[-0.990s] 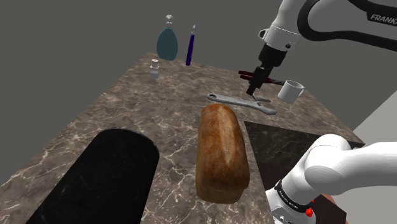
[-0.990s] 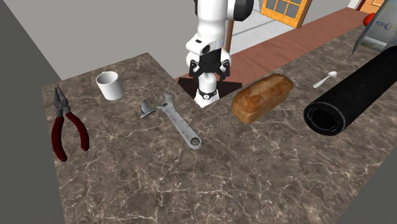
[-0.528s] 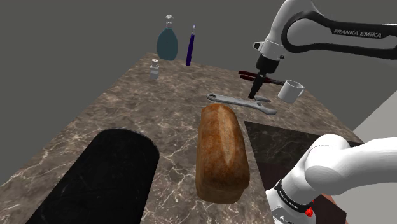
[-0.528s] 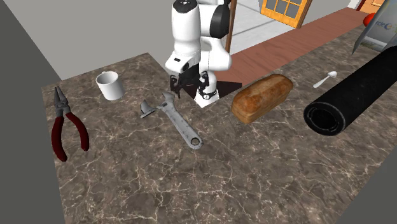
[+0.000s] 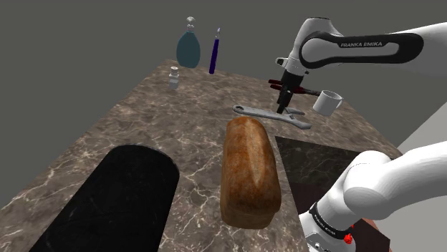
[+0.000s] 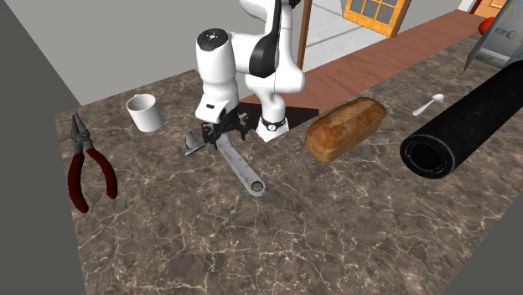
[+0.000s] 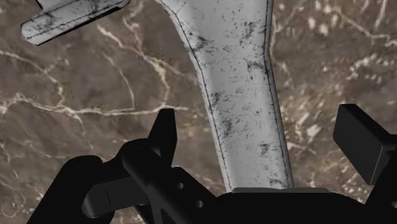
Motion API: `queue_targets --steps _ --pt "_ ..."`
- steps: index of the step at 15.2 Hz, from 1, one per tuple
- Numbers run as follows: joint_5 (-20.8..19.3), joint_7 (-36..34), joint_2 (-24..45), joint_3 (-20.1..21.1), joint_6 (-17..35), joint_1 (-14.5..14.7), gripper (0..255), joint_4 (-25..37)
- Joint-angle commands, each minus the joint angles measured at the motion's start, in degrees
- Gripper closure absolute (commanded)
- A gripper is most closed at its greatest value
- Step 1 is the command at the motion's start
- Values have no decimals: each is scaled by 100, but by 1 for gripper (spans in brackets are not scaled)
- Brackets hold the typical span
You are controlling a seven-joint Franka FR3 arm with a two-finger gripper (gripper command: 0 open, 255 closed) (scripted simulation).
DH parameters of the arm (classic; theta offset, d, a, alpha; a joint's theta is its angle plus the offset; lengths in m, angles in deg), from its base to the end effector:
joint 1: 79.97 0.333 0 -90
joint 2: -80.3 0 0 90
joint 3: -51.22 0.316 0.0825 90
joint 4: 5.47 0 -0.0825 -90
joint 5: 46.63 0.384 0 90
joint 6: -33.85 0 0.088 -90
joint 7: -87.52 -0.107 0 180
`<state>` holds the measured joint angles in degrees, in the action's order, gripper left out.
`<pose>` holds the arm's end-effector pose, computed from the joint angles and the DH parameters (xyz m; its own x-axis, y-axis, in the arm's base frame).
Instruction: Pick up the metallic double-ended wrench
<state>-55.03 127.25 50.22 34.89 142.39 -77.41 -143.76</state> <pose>0.3804 -0.1125 0.4903 0.8588 0.5124 -0.0047 0.5123 -0.8588 -0.0076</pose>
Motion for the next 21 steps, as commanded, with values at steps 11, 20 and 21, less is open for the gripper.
queue_targets --steps 11,20,21 --pt "-46 77 194 -109 623 -4 255 -431" --pt "-39 75 139 -87 460 -3 255 -322" --pt "-34 74 120 -76 378 -1 255 -259"
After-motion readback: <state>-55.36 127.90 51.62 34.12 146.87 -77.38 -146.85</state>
